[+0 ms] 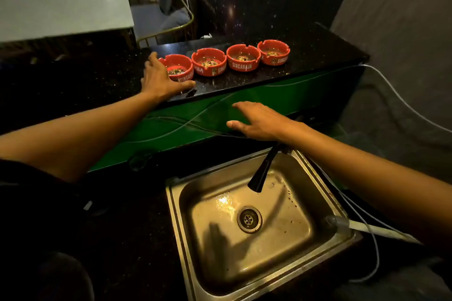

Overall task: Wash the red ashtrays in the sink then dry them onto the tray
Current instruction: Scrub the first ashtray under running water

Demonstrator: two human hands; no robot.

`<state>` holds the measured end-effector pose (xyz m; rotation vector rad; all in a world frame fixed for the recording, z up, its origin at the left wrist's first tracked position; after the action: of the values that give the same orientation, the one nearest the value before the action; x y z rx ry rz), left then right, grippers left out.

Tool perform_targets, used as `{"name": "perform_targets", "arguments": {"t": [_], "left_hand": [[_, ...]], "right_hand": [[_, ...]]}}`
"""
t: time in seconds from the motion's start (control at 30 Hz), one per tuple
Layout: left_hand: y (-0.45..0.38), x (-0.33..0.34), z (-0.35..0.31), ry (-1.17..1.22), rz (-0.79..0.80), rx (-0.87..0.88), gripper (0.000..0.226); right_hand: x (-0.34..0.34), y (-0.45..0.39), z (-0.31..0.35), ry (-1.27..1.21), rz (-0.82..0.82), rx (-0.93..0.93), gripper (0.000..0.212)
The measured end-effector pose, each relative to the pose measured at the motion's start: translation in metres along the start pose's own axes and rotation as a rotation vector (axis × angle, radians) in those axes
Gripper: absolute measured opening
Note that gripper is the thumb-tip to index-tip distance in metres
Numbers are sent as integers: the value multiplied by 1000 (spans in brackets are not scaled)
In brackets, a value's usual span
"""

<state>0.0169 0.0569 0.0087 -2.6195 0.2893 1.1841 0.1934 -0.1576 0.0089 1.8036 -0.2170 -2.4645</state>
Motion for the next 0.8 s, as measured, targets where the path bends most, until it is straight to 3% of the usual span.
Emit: {"name": "perform_targets", "arguments": {"t": [0.13, 0.47, 0.67, 0.8], "left_hand": [[-12, -1, 2, -1, -53, -14, 136], [13, -7, 4, 82, -205, 38, 112], [96, -11, -8, 77, -300, 110, 111], [173, 6, -13, 100, -314, 141, 109]], "right_hand": [[7, -6, -4, 14, 8, 0, 71], [27, -22, -3, -77, -2, -68, 70], [31, -19, -3, -436, -77, -6, 60], [56, -7, 4, -816, 43, 57, 55]]}}
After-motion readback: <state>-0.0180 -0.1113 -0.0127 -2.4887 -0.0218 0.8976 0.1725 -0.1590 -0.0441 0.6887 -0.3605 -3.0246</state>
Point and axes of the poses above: each hand's wrist, its own y-axis away from the middle knuckle, its own x-axis out of the palm, z = x × y, the point moved 6 cm from there along -y, towards the middle knuckle
